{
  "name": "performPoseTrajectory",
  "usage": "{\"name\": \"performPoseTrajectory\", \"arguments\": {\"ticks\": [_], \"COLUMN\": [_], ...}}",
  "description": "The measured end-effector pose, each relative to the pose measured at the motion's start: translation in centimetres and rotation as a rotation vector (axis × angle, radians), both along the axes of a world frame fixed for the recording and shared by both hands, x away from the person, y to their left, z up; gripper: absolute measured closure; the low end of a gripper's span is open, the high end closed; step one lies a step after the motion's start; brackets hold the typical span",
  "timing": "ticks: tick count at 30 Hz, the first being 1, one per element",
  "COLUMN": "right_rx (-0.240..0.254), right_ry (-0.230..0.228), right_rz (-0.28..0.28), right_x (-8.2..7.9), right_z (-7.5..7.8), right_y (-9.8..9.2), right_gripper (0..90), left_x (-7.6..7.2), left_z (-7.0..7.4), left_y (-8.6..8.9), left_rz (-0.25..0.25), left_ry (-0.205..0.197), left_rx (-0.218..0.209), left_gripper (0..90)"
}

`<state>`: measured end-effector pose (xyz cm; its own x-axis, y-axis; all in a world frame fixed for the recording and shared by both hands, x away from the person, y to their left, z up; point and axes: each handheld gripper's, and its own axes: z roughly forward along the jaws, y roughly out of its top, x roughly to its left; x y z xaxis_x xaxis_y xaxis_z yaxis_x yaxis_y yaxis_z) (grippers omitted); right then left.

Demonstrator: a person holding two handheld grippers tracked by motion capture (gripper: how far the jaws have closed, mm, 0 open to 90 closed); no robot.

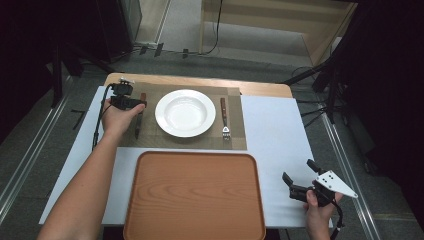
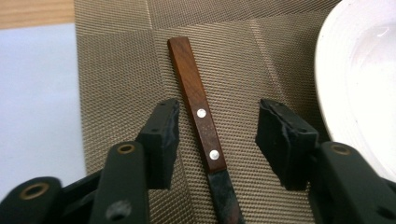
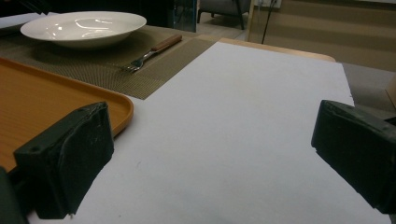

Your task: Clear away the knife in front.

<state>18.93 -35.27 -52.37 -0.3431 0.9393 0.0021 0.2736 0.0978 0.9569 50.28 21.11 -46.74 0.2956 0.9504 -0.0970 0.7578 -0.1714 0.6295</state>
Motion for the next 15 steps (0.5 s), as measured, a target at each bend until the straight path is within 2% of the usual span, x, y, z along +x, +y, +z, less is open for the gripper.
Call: {"name": "performPoseTrajectory", "arguments": {"ticks": [5, 11, 15], "right_rx": [0.004, 0.005, 0.004], "right_ry": [-0.001, -0.001, -0.002], "right_rz": [-0.001, -0.002, -0.002], "right_x": [0.0, 0.0, 0.0], "right_z": [0.0, 0.0, 0.0], "right_y": [0.0, 0.0, 0.0], "right_gripper": [0.0, 0.0, 0.0], "left_x": [0.6, 0.9, 0.9], "left_z": [-0.8, -1.4, -1.7], "left_y": [-0.3, -0.3, -0.5], "left_rz": [0.036, 0.040, 0.043], "left_ry": [0.050, 0.064, 0.070], "left_rx": [0.010, 0.012, 0.035], "left_gripper": [53.8, 59.1, 61.2]}}
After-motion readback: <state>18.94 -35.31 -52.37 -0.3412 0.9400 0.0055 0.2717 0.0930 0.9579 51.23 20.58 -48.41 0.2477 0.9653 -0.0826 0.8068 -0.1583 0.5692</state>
